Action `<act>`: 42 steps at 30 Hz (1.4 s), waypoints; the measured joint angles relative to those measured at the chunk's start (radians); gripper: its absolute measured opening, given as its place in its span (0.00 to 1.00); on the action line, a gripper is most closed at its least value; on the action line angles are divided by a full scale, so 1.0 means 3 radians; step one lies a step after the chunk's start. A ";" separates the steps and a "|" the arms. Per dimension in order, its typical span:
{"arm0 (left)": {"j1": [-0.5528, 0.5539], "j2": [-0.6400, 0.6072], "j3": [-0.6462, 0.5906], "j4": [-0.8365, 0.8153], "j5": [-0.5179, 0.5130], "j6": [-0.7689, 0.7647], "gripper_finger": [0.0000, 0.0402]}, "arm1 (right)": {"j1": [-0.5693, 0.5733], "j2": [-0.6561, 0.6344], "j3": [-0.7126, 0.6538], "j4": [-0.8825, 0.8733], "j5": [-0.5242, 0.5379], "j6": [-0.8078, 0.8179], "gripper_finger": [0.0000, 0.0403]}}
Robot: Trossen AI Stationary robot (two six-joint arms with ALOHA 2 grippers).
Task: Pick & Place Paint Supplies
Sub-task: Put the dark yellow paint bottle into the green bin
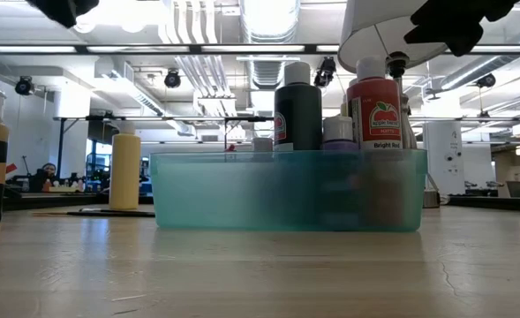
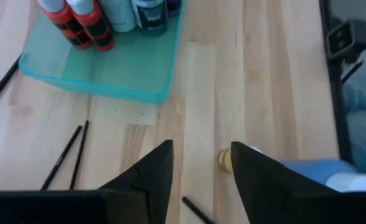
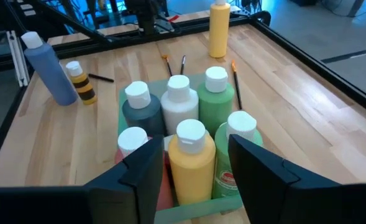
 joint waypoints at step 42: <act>0.0484 0.1450 0.2134 -0.1558 0.0358 -0.1839 0.53 | -0.0010 0.0005 -0.0111 -0.0001 0.0008 -0.0175 0.43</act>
